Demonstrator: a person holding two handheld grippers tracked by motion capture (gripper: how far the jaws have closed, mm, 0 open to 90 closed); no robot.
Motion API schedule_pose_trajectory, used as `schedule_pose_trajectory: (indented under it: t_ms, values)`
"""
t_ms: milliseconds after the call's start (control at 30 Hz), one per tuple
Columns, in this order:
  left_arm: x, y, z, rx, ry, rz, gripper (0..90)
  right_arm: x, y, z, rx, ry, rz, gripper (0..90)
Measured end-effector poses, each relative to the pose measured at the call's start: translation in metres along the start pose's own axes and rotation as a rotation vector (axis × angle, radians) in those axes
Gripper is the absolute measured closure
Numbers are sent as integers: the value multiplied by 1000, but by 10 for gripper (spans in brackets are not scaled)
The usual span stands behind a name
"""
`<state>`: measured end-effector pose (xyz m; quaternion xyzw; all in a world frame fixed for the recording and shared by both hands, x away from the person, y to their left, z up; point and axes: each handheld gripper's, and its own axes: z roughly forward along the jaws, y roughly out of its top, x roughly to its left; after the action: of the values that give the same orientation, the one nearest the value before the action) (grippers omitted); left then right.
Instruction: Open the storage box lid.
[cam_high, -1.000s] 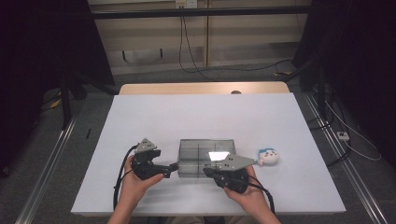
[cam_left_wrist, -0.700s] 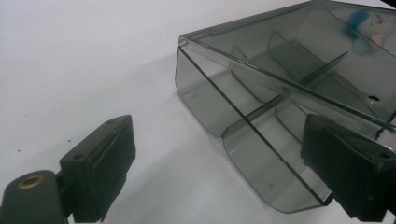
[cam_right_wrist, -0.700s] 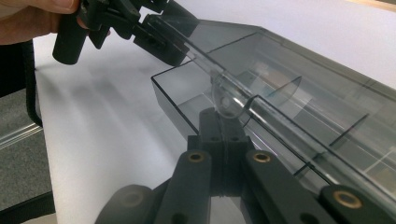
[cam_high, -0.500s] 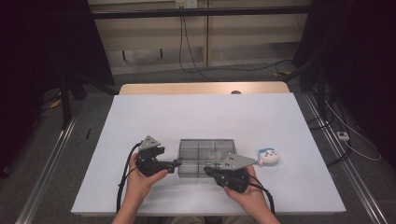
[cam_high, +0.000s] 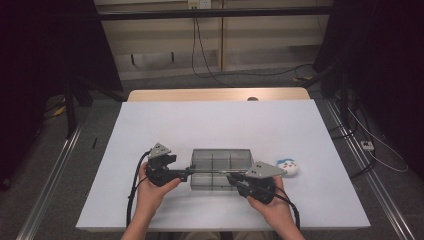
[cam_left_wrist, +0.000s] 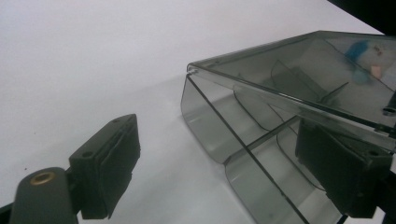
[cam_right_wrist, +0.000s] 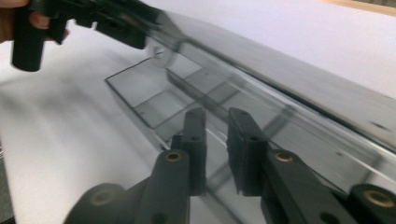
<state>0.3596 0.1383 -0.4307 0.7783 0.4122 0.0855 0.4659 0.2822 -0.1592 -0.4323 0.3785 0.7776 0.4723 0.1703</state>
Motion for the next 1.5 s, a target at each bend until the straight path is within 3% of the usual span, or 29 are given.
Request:
schedule_pose_trajectory:
  t_ms: [233,467,733,1100,1500]
  values:
    - [-7,5,5,5,-6,33,139,-14,-3,-10,-9,-58,33,689]
    - [-6,8,6,-9,-12,25,157,-28,-5,-17,-13,-131,83,533]
    - [-5,12,4,-24,-22,38,230,-40,-4,-22,-34,-206,97,503]
    - [-8,17,4,-27,-47,79,394,-46,5,-13,-59,-195,95,612]
    - [-7,21,11,-41,-66,83,541,-50,12,-11,-80,-188,86,621]
